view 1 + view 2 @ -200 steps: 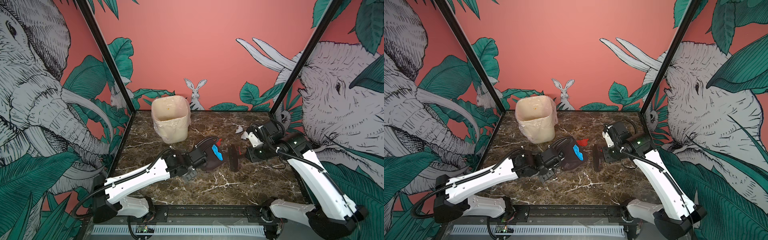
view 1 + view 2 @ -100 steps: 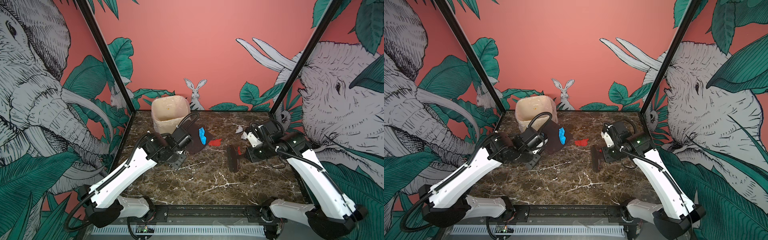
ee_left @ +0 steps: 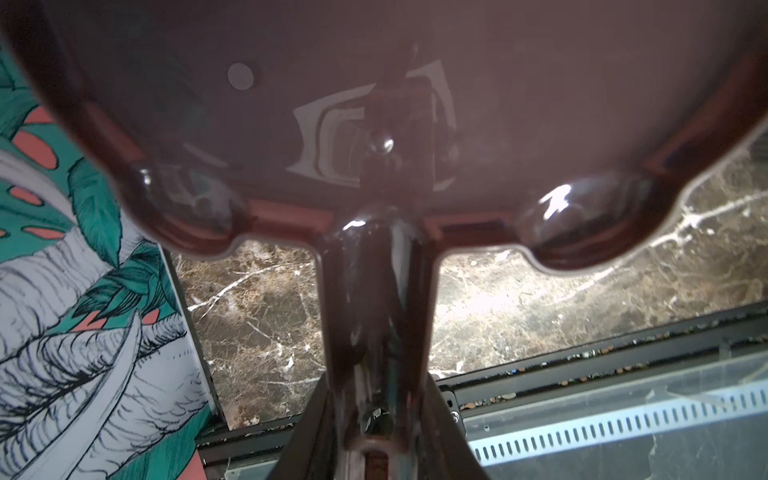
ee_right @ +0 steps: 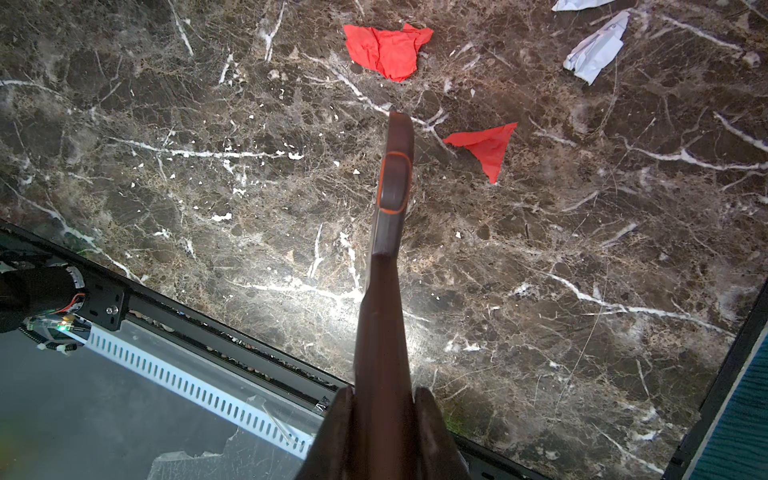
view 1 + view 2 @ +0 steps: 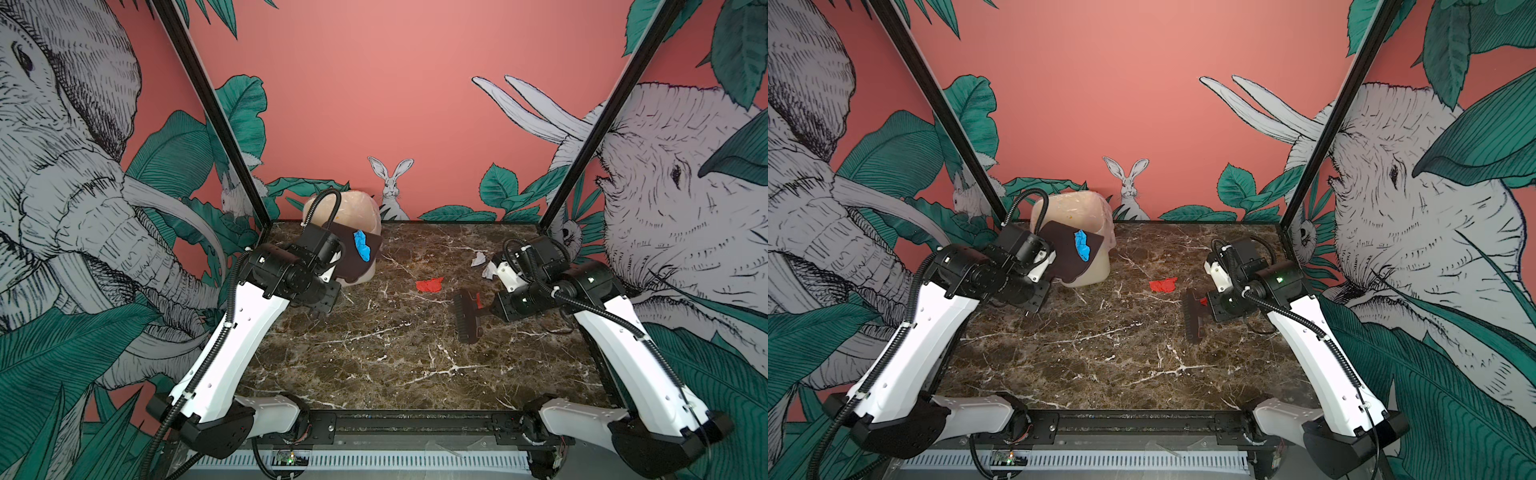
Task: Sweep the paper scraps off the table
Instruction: 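Lift the dustpan with the blue scrap toward the cream bin with left gripper, then tip the dustpan over the cream bin with the left gripper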
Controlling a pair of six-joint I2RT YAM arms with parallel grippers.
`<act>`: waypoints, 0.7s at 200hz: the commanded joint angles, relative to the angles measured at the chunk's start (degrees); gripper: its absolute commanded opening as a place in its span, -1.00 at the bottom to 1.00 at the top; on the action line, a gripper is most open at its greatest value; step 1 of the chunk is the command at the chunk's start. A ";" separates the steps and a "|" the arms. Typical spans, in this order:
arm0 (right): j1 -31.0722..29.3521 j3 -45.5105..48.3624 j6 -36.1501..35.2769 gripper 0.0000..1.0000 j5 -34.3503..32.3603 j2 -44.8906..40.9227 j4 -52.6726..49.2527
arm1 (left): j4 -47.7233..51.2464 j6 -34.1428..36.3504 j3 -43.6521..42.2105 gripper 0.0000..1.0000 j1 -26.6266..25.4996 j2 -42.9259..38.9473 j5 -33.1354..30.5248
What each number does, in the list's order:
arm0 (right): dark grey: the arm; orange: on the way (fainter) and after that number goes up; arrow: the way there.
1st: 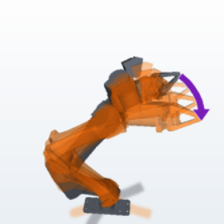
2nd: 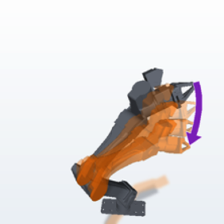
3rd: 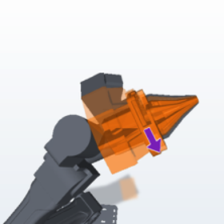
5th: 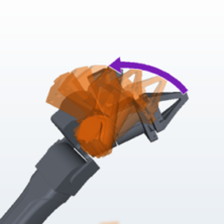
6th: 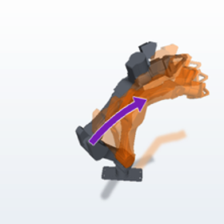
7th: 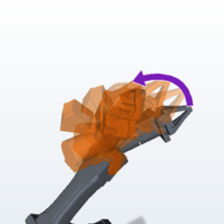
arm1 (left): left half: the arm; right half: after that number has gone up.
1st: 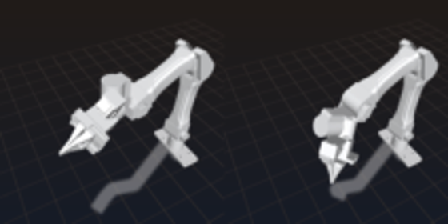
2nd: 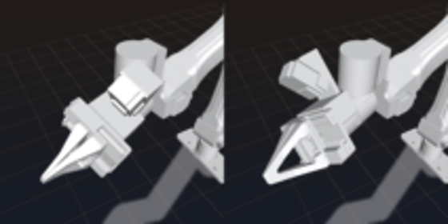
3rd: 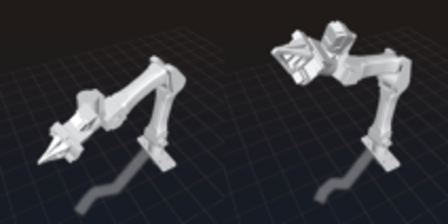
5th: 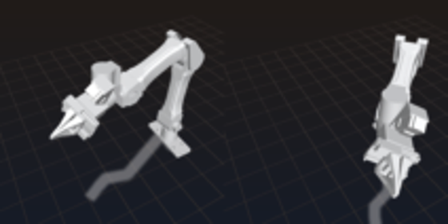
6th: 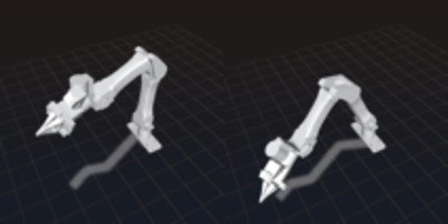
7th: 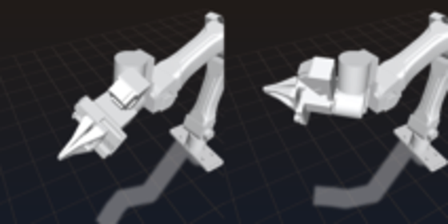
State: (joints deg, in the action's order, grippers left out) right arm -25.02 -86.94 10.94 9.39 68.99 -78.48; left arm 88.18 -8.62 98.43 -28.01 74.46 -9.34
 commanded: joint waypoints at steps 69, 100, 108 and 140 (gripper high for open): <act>4.34 -0.25 -4.59 -1.00 4.82 0.44 0.69 | -4.45 5.80 3.29 -1.00 14.31 3.10 2.19; 5.11 -0.33 -5.53 -1.00 5.69 0.56 0.27 | -5.15 7.80 4.93 -1.00 17.55 6.54 1.63; 5.35 -0.42 -5.74 -1.00 5.86 0.61 0.04 | -4.99 8.43 6.14 -1.00 18.07 7.66 1.27; 5.85 0.07 -5.93 -1.00 6.79 0.10 -0.20 | -5.12 10.13 11.51 -1.00 21.55 11.30 0.65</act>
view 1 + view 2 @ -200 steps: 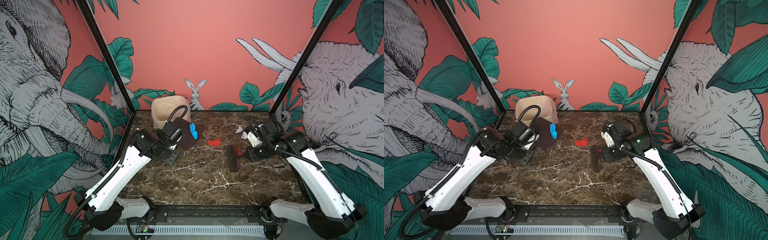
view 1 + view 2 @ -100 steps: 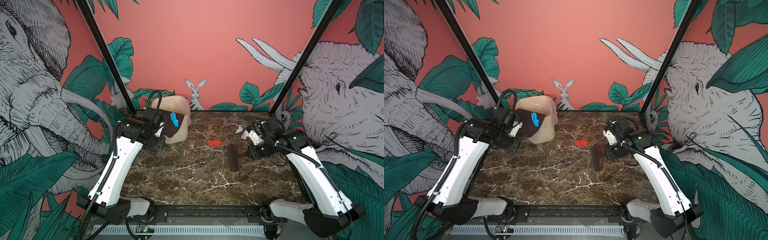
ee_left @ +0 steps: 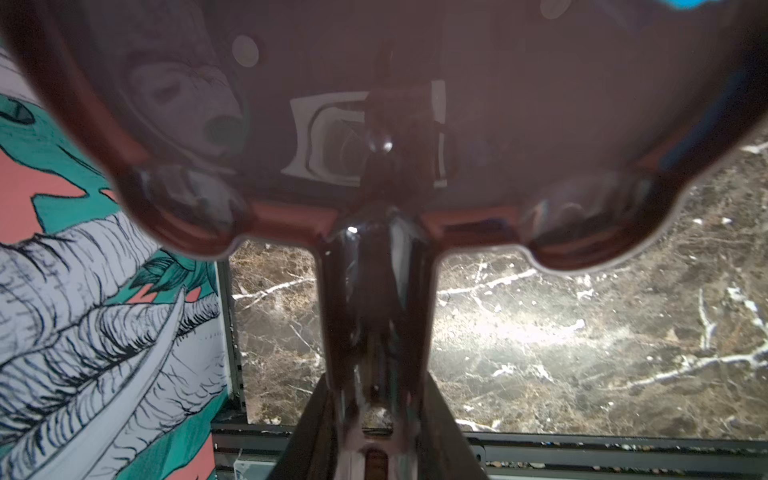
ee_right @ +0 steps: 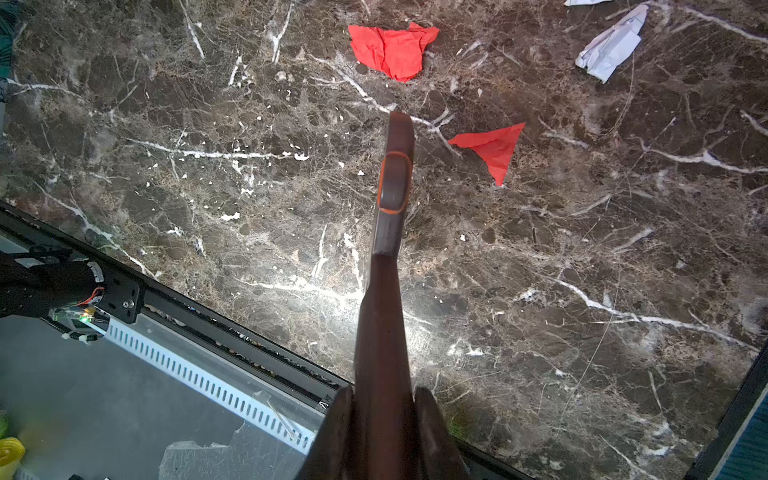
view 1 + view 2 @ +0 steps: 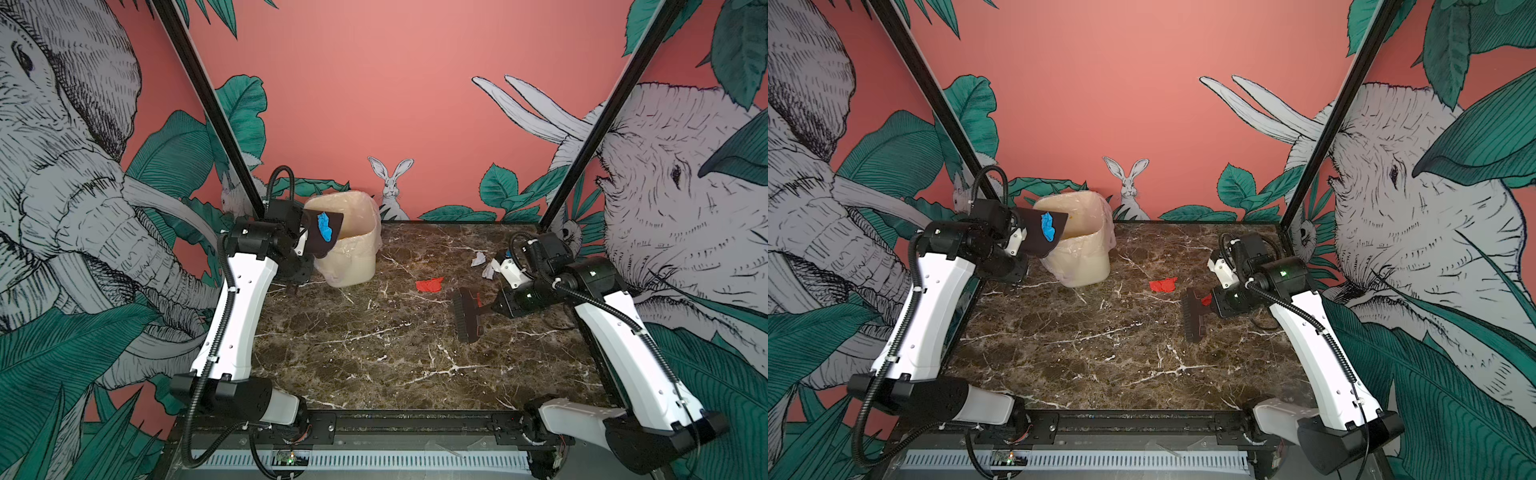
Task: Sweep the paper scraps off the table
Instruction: 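Tip the dustpan over the cream bin with the left gripper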
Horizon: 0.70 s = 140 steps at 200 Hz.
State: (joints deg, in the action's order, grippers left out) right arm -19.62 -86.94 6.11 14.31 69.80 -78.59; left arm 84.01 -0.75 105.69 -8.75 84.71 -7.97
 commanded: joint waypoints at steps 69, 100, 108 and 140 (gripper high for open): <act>0.72 0.45 -1.63 -1.00 2.89 -1.07 -1.39 | 2.55 7.18 15.57 -1.00 3.91 10.73 -7.30; 0.77 -0.15 -1.97 -1.00 3.27 -0.81 -2.33 | 2.65 9.46 18.38 -1.00 3.29 12.96 -12.69; 0.81 -0.46 -2.11 -1.00 3.27 -0.64 -2.69 | 2.72 10.06 18.65 -1.00 2.70 13.32 -14.20; 0.81 -1.56 -2.24 -1.00 3.62 0.20 -3.41 | 3.35 12.24 18.52 -1.00 -0.70 14.90 -19.53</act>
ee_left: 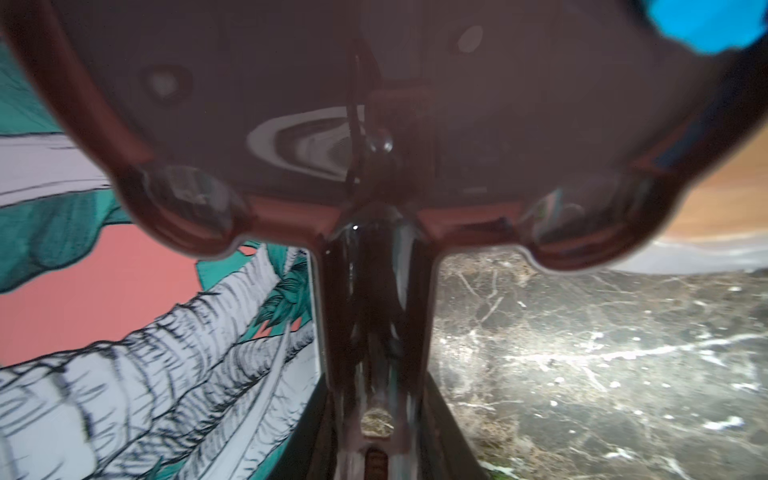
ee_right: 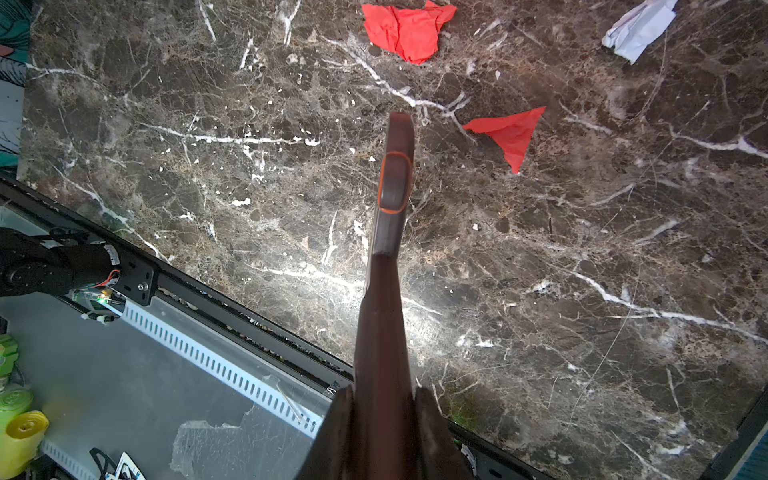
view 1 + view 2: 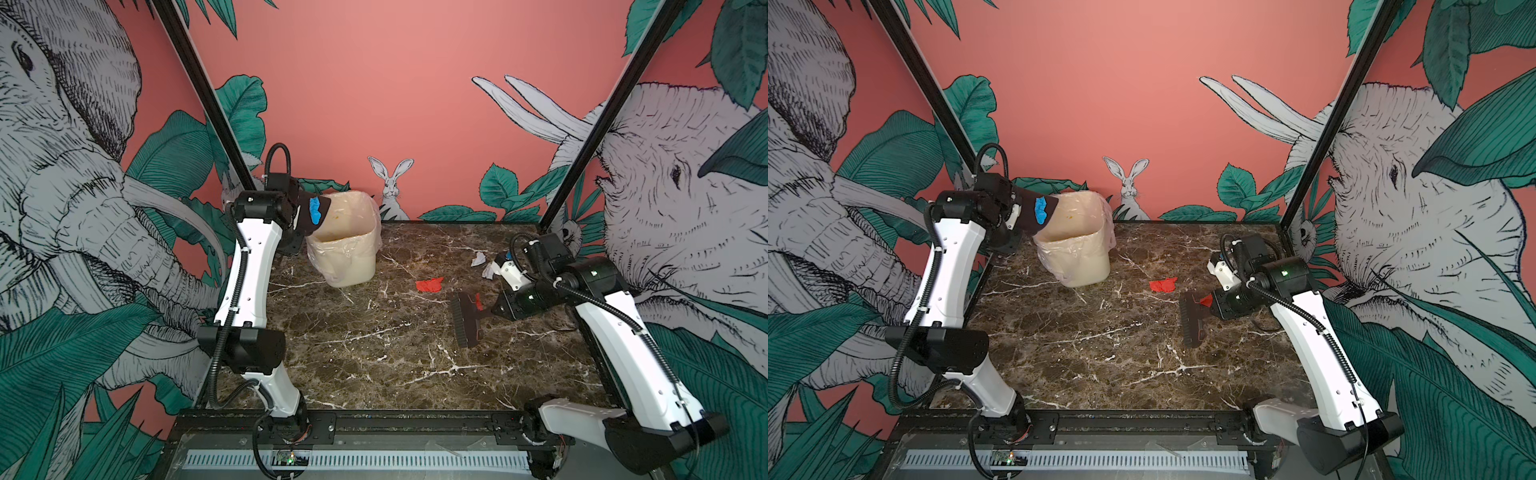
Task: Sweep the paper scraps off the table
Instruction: 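Tip the dustpan over the cream bin with the left gripper, then lower the dustpan by the red scraps with left gripper while right moves brush behind them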
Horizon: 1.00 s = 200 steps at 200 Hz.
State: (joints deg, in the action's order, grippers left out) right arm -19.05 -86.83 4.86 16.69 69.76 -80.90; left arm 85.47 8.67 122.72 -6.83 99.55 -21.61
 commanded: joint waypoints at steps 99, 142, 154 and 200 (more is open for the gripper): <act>0.29 -3.69 -1.04 -1.00 1.94 1.44 -2.68 | -2.49 13.20 -1.48 -1.00 -10.72 2.32 -24.13; 0.25 -4.01 -0.75 -1.00 2.18 1.69 -2.68 | -15.64 27.33 -7.41 -1.00 -15.10 0.57 -37.89; 0.27 -4.04 -0.64 -1.00 2.16 1.71 -2.68 | -22.96 34.31 -10.85 -1.00 -16.27 -0.95 -40.96; 0.26 -4.37 -0.55 -1.00 1.90 1.83 -2.77 | -51.60 60.45 -24.02 -1.00 -18.84 -6.61 -45.64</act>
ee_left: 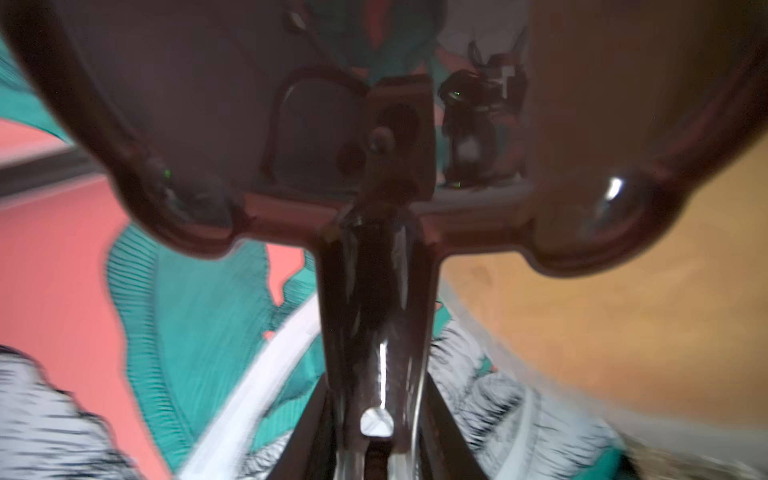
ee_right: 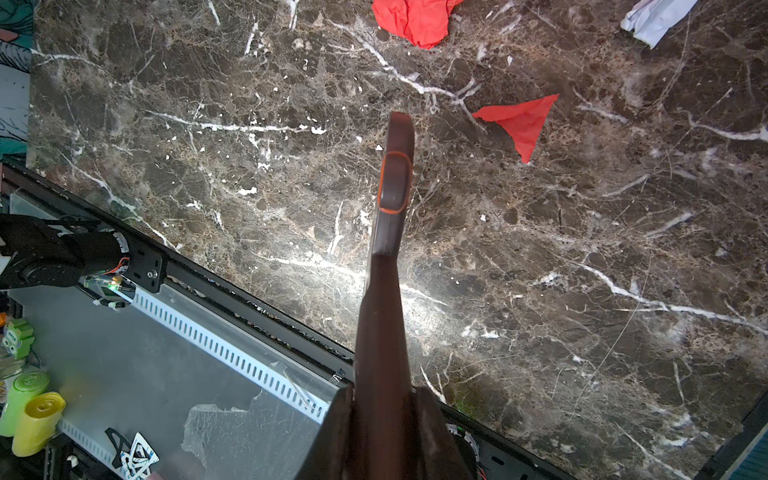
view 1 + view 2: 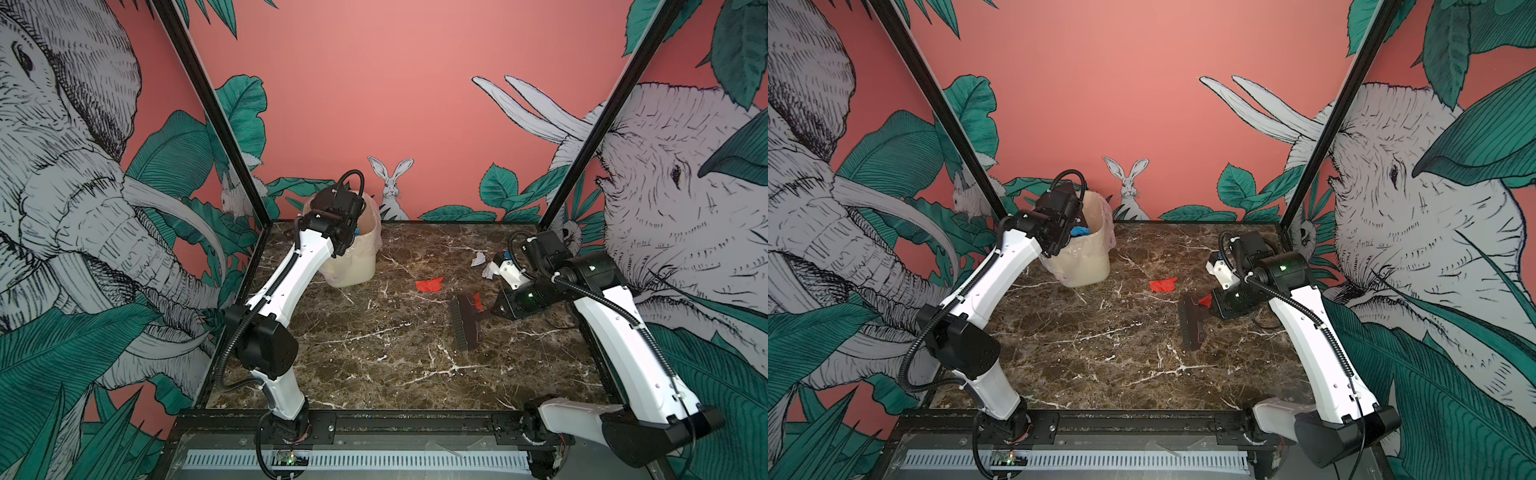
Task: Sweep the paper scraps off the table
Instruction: 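Lower the dustpan by the red scraps with left gripper while right moves brush behind them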
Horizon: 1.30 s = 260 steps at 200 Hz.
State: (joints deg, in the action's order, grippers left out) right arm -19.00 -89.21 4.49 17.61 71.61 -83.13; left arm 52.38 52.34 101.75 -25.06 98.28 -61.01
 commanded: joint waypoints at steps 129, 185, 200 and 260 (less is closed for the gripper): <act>0.20 -1.61 -0.33 -1.00 -2.33 -0.67 -0.52 | -21.88 14.78 -3.50 -1.00 -0.62 -10.81 -5.47; 0.20 -3.54 -3.05 -1.00 -15.88 0.79 -2.38 | -1.11 -7.78 9.05 -1.00 -4.63 -10.94 0.05; 0.19 -4.17 -3.51 -1.00 -20.47 1.48 -2.05 | 5.19 -14.65 12.82 -1.00 -6.53 -10.74 2.81; -0.03 -6.29 -6.37 -1.00 -30.96 6.70 0.18 | 19.03 -37.62 16.22 -1.00 -16.63 -11.20 15.89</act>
State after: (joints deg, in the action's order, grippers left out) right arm -19.00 -93.23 0.10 -6.74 76.64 -84.51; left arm 63.33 27.92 118.76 -37.95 88.75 -51.99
